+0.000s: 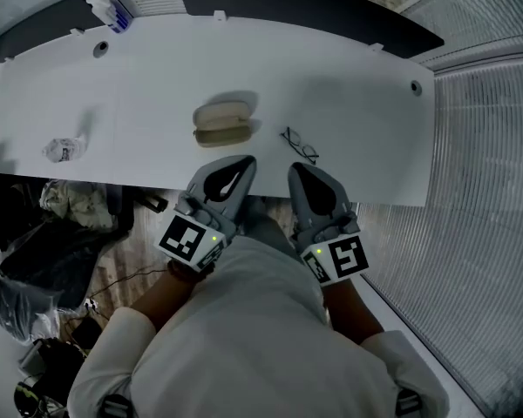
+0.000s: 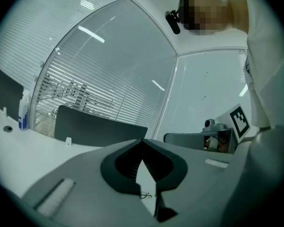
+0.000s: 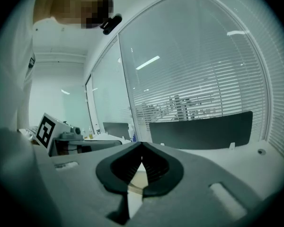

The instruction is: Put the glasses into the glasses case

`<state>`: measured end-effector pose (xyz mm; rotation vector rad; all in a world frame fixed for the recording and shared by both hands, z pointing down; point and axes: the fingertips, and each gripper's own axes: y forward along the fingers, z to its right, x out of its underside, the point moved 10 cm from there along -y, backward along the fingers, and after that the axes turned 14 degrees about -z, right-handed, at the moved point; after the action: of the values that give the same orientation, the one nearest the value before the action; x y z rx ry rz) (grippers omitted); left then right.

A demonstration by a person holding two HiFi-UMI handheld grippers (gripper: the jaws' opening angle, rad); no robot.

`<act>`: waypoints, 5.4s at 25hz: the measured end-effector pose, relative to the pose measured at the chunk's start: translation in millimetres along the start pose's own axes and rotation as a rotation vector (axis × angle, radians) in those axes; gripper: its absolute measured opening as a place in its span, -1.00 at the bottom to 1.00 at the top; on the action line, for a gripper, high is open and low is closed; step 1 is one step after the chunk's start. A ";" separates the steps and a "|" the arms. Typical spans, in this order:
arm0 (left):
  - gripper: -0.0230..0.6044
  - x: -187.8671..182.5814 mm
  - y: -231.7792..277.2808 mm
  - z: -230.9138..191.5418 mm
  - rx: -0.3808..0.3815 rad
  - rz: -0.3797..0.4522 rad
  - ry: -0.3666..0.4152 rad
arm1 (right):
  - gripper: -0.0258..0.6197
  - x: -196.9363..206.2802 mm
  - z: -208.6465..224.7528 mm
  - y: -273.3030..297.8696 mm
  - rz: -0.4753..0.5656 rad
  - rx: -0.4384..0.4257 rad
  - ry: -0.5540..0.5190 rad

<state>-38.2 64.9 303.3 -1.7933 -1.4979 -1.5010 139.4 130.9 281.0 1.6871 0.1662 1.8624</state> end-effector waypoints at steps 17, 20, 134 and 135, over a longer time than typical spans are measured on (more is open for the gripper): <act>-0.92 67.2 91.6 -44.8 0.086 -0.143 -0.001 | -0.92 93.5 59.5 71.3 -0.289 0.096 -0.123; -0.92 85.0 108.3 -49.1 0.100 -0.184 -0.011 | -0.92 117.6 71.8 84.5 -0.336 0.109 -0.124; -0.92 142.4 17.8 -171.1 -0.261 -0.156 -0.217 | -0.87 111.0 -6.1 252.3 -0.409 -0.347 -1.114; -0.92 144.7 20.7 -174.6 -0.258 -0.160 -0.219 | -0.87 112.4 -5.6 256.7 -0.409 -0.348 -1.122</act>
<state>-123.1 -11.8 500.2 -2.0868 -1.6473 -1.6866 44.1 -16.3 499.7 1.9795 -0.2459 0.4514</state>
